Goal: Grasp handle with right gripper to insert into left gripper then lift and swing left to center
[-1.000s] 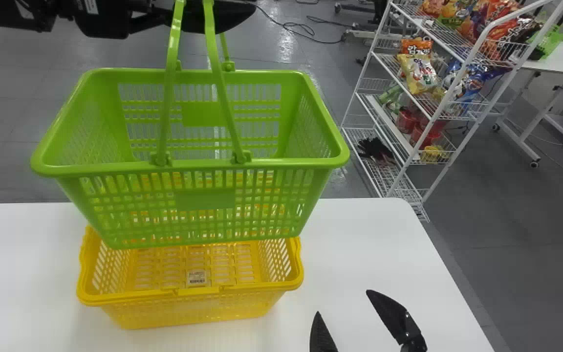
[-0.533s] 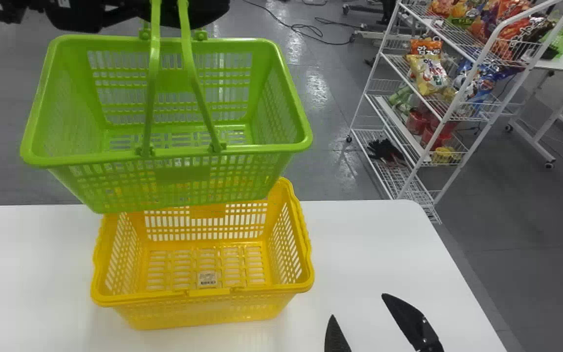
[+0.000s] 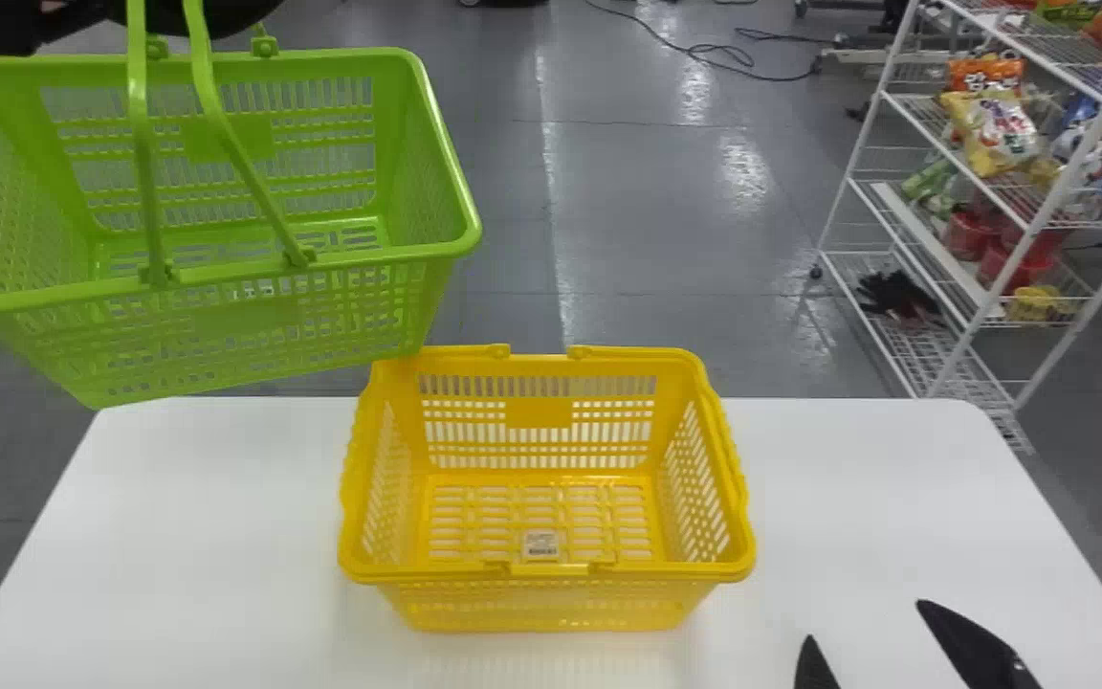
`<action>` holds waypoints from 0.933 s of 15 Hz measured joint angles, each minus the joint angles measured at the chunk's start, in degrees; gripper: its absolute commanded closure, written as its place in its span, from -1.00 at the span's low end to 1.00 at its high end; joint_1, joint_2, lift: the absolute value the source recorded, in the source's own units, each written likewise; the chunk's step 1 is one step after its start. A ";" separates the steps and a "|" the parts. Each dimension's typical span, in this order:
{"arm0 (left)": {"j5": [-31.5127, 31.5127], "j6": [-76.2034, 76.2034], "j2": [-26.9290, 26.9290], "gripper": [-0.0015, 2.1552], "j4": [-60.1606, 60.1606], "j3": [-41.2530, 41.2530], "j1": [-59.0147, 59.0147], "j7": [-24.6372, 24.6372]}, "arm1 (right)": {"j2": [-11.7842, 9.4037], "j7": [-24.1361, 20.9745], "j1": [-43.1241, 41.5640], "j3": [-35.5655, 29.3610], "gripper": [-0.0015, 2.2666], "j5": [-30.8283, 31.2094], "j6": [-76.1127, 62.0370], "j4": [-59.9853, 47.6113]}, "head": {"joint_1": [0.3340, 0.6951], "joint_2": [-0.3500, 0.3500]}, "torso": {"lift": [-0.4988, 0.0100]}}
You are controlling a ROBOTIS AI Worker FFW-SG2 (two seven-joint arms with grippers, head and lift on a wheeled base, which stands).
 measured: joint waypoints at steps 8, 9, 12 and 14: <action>7.56 0.00 19.56 0.83 -10.56 5.78 13.18 -0.18 | -0.20 0.78 0.41 -2.34 -0.85 -2.06 -0.24 0.70 | 1.00 0.54 | 0.60; 8.35 0.00 21.09 0.83 -12.31 8.93 17.45 0.10 | -0.20 0.80 0.42 -2.68 -0.85 -2.38 -0.44 0.90 | 1.00 0.57 | 0.60; 9.68 0.00 23.38 0.83 -18.32 23.34 36.21 0.76 | -0.25 1.10 0.35 -3.57 -0.85 -3.35 -0.69 1.34 | 1.00 0.62 | 0.60; 9.86 0.00 23.45 0.83 -23.02 36.64 52.09 0.98 | -0.26 1.32 0.09 -4.16 -0.85 -3.86 -0.70 1.64 | 1.00 0.67 | 0.60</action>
